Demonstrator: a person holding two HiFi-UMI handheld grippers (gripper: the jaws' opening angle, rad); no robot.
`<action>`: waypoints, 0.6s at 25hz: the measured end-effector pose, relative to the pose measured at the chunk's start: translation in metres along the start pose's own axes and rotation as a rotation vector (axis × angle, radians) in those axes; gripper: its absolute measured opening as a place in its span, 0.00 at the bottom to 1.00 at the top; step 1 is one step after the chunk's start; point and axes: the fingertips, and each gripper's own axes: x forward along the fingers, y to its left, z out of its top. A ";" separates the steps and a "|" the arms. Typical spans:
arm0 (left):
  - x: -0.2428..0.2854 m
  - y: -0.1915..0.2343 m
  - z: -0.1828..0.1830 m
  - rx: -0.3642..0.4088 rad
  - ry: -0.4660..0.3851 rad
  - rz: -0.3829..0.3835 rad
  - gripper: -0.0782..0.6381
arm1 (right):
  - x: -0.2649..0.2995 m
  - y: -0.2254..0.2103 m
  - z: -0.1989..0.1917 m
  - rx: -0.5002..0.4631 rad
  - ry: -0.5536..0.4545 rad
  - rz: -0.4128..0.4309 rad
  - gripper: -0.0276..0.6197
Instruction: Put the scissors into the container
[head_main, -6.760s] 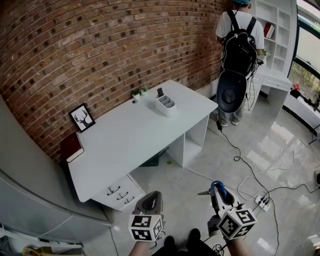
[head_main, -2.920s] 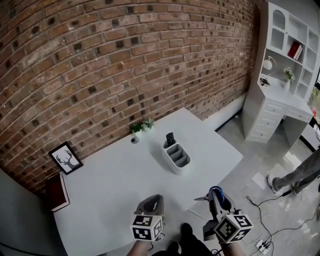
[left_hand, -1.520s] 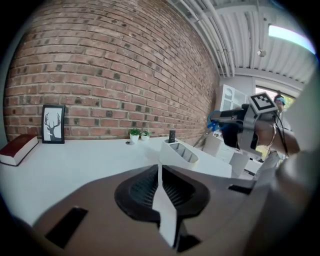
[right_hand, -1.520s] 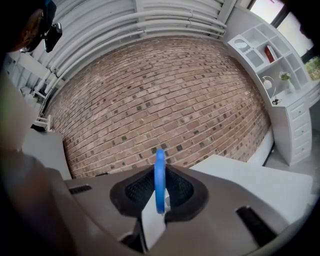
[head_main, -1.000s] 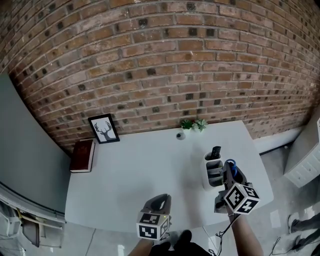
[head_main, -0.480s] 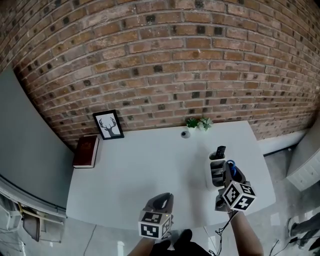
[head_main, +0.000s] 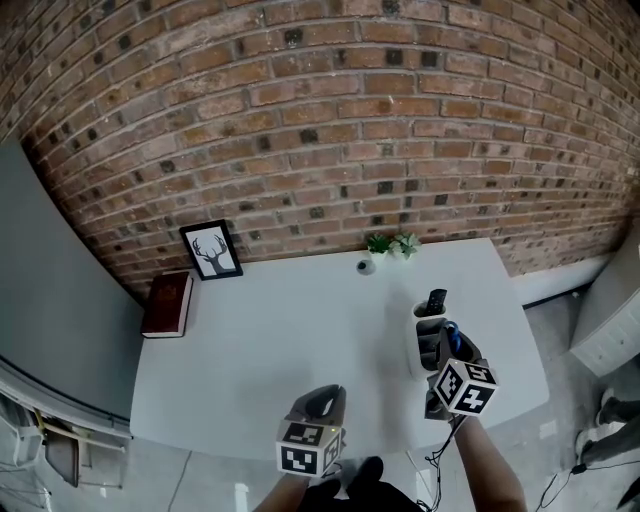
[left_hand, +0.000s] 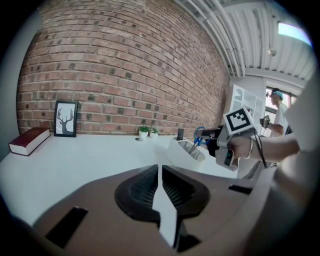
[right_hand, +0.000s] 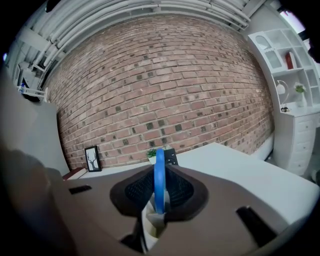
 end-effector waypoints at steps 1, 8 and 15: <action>0.000 -0.001 -0.001 0.000 0.001 -0.002 0.15 | 0.001 -0.001 -0.003 -0.002 0.009 0.000 0.12; 0.002 -0.004 -0.002 0.000 0.007 -0.011 0.15 | 0.004 0.000 -0.010 -0.029 0.023 0.006 0.12; 0.002 -0.007 -0.003 0.004 0.009 -0.011 0.15 | 0.008 0.001 -0.010 -0.066 0.030 0.011 0.12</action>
